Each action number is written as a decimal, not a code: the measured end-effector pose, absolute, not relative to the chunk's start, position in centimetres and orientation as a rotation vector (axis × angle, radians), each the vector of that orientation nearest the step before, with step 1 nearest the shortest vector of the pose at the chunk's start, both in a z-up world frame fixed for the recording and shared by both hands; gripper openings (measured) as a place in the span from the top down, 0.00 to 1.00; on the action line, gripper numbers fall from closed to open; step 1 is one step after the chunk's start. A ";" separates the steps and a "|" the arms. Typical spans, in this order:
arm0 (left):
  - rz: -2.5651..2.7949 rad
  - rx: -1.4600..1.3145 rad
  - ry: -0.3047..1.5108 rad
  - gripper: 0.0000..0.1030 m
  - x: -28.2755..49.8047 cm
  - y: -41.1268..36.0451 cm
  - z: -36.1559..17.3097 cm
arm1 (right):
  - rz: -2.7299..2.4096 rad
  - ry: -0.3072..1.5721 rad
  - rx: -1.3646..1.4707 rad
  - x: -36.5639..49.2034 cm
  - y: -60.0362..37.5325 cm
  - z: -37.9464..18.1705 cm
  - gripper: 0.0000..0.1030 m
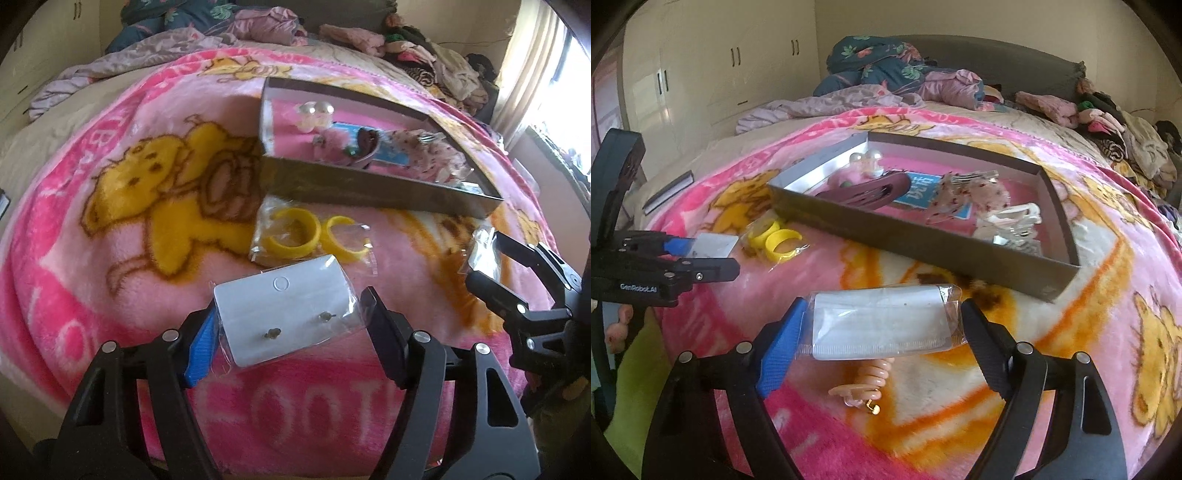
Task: Organize jewelry
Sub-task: 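Grasp the clear packet with the right tool while the left tool grasps the white earring card, then carry the packet and earring card into the tray and open both tools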
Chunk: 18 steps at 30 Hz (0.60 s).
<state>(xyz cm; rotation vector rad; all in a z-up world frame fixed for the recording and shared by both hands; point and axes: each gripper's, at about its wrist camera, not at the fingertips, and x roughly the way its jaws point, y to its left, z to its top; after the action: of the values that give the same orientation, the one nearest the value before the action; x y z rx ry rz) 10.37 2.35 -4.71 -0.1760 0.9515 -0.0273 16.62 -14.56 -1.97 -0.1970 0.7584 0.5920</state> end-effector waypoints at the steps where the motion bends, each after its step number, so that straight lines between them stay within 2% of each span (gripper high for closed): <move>1: -0.037 -0.172 0.948 0.39 10.3 2.1 -4.5 | 0.589 0.758 -0.194 16.6 -14.8 -1.8 0.20; 18: -0.122 -0.142 0.907 0.39 12.4 -1.3 -2.1 | 0.532 0.732 -0.120 17.2 -18.6 0.6 0.20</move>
<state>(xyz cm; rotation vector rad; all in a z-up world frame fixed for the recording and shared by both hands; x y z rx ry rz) 12.42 -1.35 -2.12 -0.1417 0.9072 -0.1223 17.16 -18.59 0.59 -0.1203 0.7318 0.5322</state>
